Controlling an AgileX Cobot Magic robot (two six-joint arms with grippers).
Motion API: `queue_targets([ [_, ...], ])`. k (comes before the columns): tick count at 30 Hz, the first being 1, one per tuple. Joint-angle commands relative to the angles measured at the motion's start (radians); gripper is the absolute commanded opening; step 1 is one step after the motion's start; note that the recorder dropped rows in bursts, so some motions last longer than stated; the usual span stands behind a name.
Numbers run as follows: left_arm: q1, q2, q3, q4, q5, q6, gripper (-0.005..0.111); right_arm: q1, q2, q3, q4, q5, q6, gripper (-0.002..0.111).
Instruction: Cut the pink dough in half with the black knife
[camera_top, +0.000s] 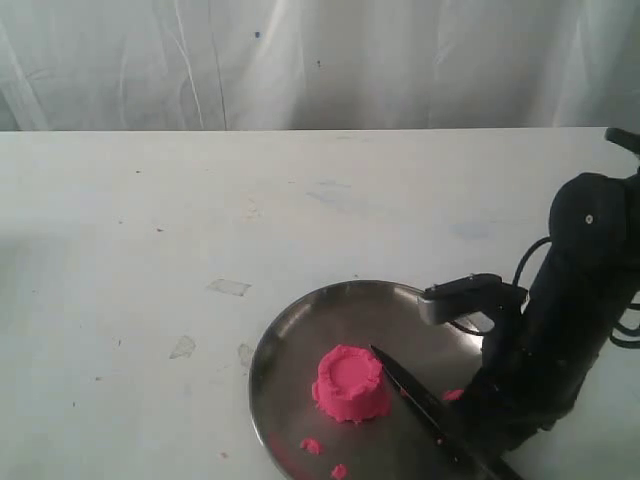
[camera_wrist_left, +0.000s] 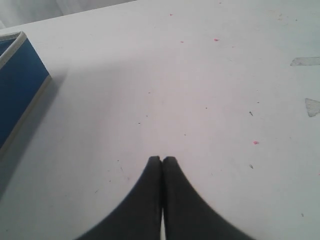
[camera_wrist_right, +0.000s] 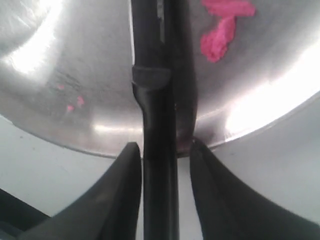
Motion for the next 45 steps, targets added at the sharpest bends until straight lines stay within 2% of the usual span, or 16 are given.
queue_targets([
  [1,-0.002,0.000,0.003,0.000,0.003,0.000,0.000,0.001,-0.036,-0.044,-0.001,-0.002,0.003,0.031],
  [5,-0.002,0.000,0.003,0.000,0.003,0.000,0.000,-0.003,-0.070,-0.046,-0.107,-0.013,0.072,0.031],
  [10,-0.002,0.000,0.003,0.000,0.003,0.000,0.000,-0.079,-0.076,-0.012,-0.581,-0.106,0.607,0.031],
  [12,-0.002,0.000,0.003,0.000,0.003,0.000,0.000,-0.115,-0.076,0.023,-0.676,-0.126,0.731,0.031],
  [15,-0.002,0.000,0.003,0.000,0.003,0.000,0.000,-0.158,-0.076,0.069,-0.549,-0.180,0.614,0.031],
  [18,-0.002,0.000,0.003,0.000,0.003,0.000,0.000,-0.200,-0.076,0.076,-0.178,-0.163,0.213,0.031],
  [20,-0.002,0.000,0.003,0.000,0.003,0.000,0.000,-0.251,-0.076,0.059,0.105,-0.099,-0.041,0.031],
  [22,-0.002,0.000,0.003,0.000,0.003,0.000,0.000,-0.300,-0.076,0.040,0.246,-0.015,-0.171,0.031],
  [26,-0.002,0.000,0.003,0.000,0.003,0.000,0.000,-0.366,-0.076,-0.003,0.448,0.287,-0.364,0.031],
  [27,-0.002,0.000,0.003,0.000,0.003,0.000,0.000,-0.368,-0.076,-0.005,0.491,0.287,-0.432,0.031],
  [29,-0.002,0.000,0.003,0.000,0.003,0.000,0.000,-0.368,-0.076,0.006,0.489,0.287,-0.482,0.032],
  [32,-0.002,0.000,0.003,0.000,0.003,0.000,0.000,-0.368,-0.074,0.033,0.422,0.287,-0.413,0.038],
  [37,-0.002,0.000,0.003,0.000,0.003,0.000,0.000,-0.368,-0.076,0.071,0.192,0.051,-0.269,0.039],
  [41,-0.002,0.000,0.003,0.000,0.003,0.000,0.000,-0.370,-0.076,0.074,0.207,-0.060,-0.219,0.039],
  [45,-0.002,0.000,0.003,0.000,0.003,0.000,0.000,-0.370,-0.076,0.084,0.213,-0.025,-0.206,0.039],
])
